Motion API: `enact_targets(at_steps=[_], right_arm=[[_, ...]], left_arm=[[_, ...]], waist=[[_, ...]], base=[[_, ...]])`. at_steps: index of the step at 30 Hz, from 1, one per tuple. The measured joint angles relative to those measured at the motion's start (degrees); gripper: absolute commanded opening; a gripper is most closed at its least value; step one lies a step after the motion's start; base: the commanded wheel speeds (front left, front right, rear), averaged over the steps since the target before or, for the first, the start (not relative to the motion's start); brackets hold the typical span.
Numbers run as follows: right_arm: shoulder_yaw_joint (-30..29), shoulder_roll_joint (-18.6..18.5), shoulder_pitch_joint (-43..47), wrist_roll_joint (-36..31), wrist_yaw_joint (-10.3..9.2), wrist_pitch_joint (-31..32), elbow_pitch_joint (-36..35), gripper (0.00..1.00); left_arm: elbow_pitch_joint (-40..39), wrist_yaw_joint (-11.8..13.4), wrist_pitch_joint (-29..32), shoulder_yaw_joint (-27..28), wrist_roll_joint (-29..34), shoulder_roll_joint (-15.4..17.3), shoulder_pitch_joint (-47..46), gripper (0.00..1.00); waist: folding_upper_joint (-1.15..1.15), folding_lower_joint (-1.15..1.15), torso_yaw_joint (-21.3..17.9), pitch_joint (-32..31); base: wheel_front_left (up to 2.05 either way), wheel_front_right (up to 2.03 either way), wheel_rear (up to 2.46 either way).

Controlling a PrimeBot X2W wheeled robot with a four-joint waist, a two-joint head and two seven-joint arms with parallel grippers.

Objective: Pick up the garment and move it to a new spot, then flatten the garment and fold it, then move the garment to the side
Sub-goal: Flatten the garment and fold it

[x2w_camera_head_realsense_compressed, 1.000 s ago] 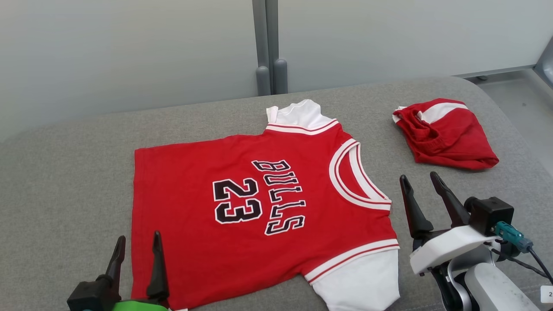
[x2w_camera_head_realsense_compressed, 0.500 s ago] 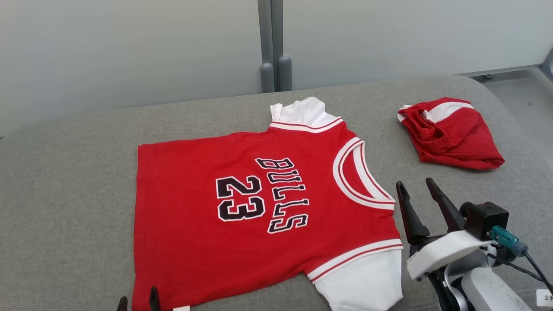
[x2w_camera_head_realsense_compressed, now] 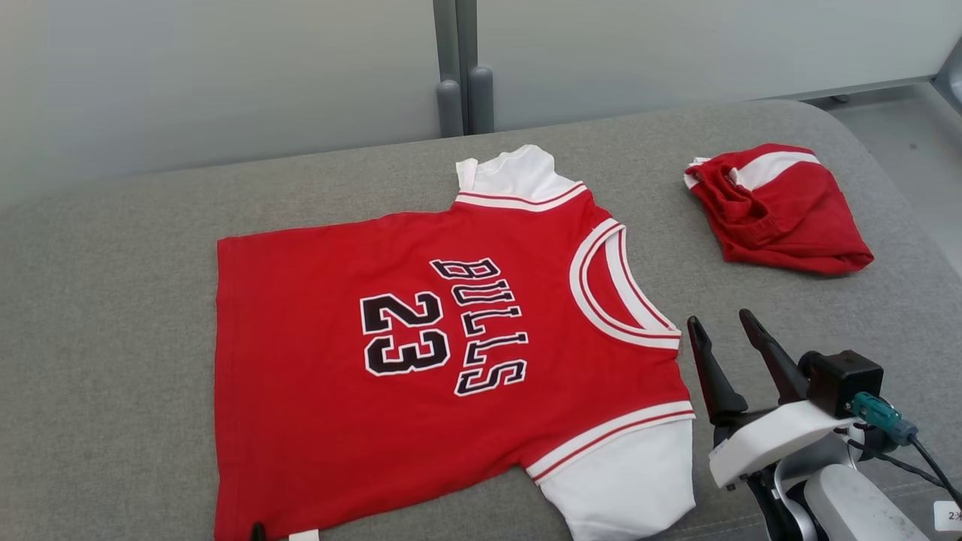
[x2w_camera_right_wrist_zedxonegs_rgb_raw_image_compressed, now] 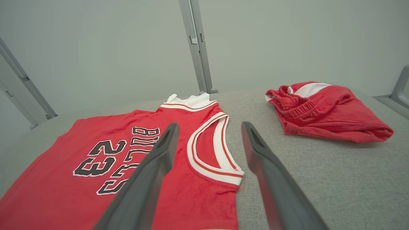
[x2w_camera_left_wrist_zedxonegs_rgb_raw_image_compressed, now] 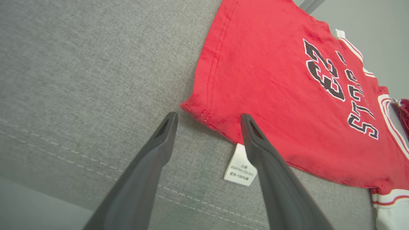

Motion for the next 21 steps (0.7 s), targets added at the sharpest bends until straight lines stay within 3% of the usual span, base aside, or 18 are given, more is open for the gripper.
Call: enact_targets(at_steps=[12,13,15,16,18,19,21], right_arm=[[-0.84,-0.46,-1.41,-0.89,0.48,0.00,0.29,1.00],[-0.93,-0.48,-1.41,-0.90,0.48,0.00,0.31,1.00],[-1.03,-0.48,-1.41,-0.92,0.48,0.00,0.32,1.00],[-1.03,-0.48,-1.41,-0.92,0.48,0.00,0.32,1.00],[-1.10,-0.49,-1.41,-0.93,0.48,0.00,0.51,1.00],[-0.96,-0.55,-1.40,-0.93,0.51,0.00,0.82,1.00],[-0.47,-0.70,-1.26,-0.92,1.04,0.01,1.41,1.00]], left_arm=[[4.49,0.05,-0.71,0.23,-5.46,-0.03,-4.56,1.00],[4.75,0.05,-0.96,0.30,-6.23,-0.03,-4.97,0.93],[5.13,0.05,-1.36,0.35,-7.01,-0.02,-5.72,0.49],[5.13,0.05,-1.36,0.35,-7.01,-0.02,-5.72,0.36],[5.32,0.05,-1.51,0.31,-6.99,-0.03,-6.30,0.20],[5.35,0.05,-1.85,0.26,-6.91,-0.03,-6.53,0.05],[5.36,0.05,-1.87,0.08,-6.67,-0.03,-7.06,0.00]], waist=[[0.00,0.00,-1.68,2.31],[0.00,0.00,-1.70,2.36],[0.00,0.00,-1.73,2.45],[0.00,0.00,-1.73,2.45],[0.00,0.00,-1.72,2.56],[0.00,0.00,-1.71,2.62],[0.00,0.00,-1.63,2.82]], base=[[0.00,0.00,0.00],[0.00,0.00,0.00],[0.00,0.00,0.00],[0.00,0.00,0.00],[0.00,0.00,0.00],[0.00,0.00,0.00],[0.00,0.00,0.00]])
